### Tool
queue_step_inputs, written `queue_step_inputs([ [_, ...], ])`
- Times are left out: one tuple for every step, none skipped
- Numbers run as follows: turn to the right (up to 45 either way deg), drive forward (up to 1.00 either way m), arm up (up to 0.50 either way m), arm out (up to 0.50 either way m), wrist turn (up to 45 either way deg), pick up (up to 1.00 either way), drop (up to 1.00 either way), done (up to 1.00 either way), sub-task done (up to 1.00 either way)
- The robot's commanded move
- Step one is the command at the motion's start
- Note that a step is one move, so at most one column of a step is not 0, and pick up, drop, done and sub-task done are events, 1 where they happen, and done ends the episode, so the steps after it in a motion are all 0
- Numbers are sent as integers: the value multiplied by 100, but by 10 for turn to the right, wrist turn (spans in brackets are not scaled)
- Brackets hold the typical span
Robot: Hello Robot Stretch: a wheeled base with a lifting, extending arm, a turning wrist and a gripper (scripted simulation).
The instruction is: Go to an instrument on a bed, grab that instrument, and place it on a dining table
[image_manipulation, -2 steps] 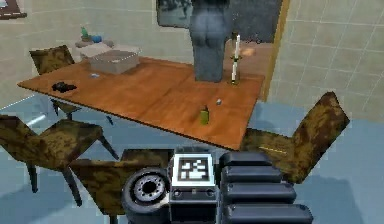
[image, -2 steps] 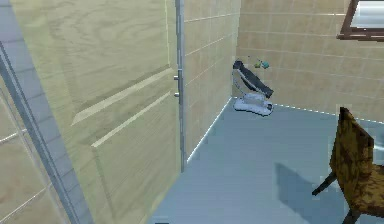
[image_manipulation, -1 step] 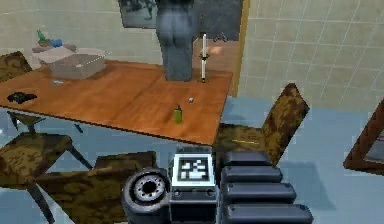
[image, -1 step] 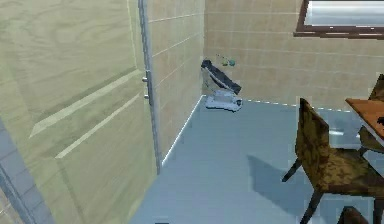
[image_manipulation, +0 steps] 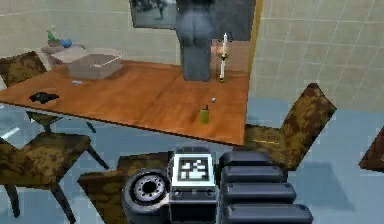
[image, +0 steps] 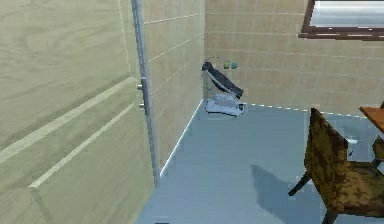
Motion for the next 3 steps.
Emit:
queue_step_inputs([
  [150,0,0,0,0,0,0,0,0],
  [0,100,0,0,0,0,0,0,0],
  [0,50,0,0,0,0,0,0,0],
])
